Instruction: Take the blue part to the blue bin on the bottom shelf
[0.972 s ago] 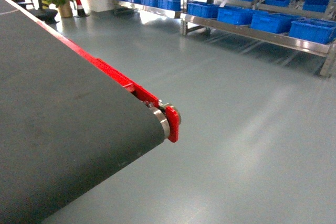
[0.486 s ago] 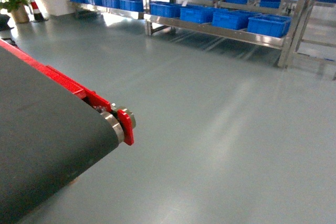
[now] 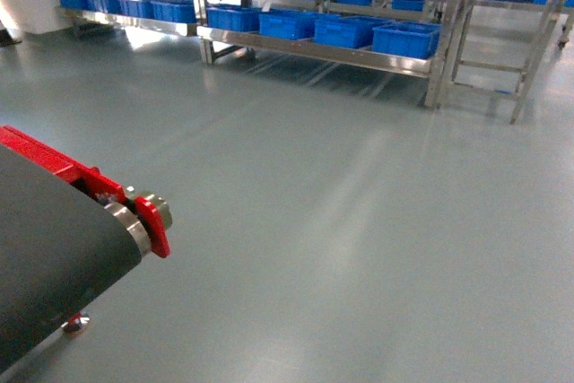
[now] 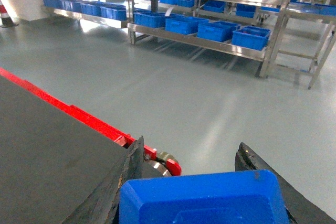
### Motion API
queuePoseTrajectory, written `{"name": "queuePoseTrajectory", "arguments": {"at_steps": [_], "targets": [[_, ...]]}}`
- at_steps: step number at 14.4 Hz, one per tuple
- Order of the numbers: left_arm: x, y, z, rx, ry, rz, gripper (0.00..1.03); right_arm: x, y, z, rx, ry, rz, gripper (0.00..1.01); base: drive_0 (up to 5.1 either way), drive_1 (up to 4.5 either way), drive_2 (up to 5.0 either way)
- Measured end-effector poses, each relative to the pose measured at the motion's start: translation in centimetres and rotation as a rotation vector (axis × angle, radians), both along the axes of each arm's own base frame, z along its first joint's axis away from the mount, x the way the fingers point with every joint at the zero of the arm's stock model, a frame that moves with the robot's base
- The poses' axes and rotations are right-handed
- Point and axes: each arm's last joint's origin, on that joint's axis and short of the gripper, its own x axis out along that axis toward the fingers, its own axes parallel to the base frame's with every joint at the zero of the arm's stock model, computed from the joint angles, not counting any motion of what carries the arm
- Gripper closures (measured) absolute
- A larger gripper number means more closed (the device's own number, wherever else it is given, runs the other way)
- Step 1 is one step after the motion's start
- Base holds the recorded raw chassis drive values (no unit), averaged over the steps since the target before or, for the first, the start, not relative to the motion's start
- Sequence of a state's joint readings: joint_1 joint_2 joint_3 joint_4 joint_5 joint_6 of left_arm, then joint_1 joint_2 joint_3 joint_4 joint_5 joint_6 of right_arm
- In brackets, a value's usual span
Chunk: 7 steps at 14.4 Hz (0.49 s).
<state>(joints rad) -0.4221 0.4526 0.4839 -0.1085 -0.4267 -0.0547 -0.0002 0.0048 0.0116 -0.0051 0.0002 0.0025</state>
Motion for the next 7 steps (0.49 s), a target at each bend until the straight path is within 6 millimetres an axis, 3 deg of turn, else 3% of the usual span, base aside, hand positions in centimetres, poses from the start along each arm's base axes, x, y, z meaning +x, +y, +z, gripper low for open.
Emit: {"name": "queuePoseTrajectory", "arguments": {"at_steps": [7], "targets": [[0.00, 0.00, -0.01, 0.000, 0.001, 0.000, 0.59, 0.00, 0.00, 0.00, 0.000, 0.000, 0.000, 0.03, -1.7, -1.72, -1.7]]}}
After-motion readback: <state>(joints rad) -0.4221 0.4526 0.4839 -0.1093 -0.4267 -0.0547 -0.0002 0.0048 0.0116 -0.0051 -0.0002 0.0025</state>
